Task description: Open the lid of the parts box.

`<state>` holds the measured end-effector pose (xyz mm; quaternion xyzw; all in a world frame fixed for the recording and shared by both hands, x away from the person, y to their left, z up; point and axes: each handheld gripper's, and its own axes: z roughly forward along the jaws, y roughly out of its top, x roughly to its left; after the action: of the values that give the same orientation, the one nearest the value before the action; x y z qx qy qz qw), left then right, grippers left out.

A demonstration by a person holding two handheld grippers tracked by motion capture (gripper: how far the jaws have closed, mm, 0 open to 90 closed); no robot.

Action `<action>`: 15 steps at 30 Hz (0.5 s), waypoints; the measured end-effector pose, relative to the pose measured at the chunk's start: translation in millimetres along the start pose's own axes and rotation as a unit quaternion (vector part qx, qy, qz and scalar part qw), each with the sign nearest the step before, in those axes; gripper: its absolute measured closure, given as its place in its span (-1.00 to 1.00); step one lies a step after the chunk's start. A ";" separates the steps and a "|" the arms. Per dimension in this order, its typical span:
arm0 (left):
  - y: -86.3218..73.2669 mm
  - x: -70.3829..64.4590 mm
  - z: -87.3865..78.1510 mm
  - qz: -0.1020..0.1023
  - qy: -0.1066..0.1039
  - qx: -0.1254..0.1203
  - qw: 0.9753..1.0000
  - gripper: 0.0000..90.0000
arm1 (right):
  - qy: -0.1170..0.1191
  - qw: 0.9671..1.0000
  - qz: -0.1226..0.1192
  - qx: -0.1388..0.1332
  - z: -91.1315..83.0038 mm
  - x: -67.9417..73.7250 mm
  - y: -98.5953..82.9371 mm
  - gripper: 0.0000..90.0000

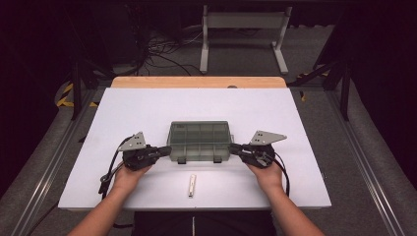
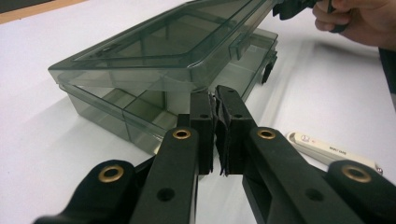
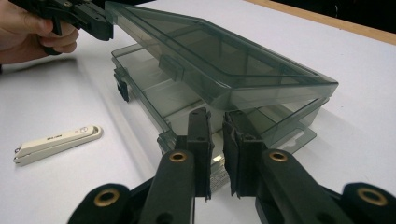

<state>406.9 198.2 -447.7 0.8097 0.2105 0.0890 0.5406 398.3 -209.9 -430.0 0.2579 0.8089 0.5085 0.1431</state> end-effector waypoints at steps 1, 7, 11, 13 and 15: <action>-0.3 0.2 -0.2 -0.002 -0.002 -0.002 1.000 0.91 | 0.000 1.000 0.001 -0.001 -0.1 -0.1 -0.1 0.81; -0.5 0.7 -1.4 -0.009 -0.004 -0.016 1.000 0.93 | 0.000 1.000 0.005 -0.007 -0.9 -0.7 -0.1 0.92; -0.7 0.6 -1.0 -0.010 -0.003 -0.018 1.000 0.93 | -0.001 1.000 0.003 -0.006 -0.3 -0.7 -0.2 0.94; -0.6 0.2 -1.3 -0.012 -0.002 -0.019 1.000 0.93 | 0.001 1.000 0.005 -0.004 0.3 -0.9 -0.3 0.93; -0.3 0.5 -1.5 -0.010 -0.002 -0.021 1.000 0.93 | 0.001 1.000 0.005 0.001 1.1 -1.1 -0.6 0.86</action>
<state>406.7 199.7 -447.5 0.7963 0.2155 0.0868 0.5586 399.6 -209.9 -431.0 0.2617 0.8084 0.5083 0.1397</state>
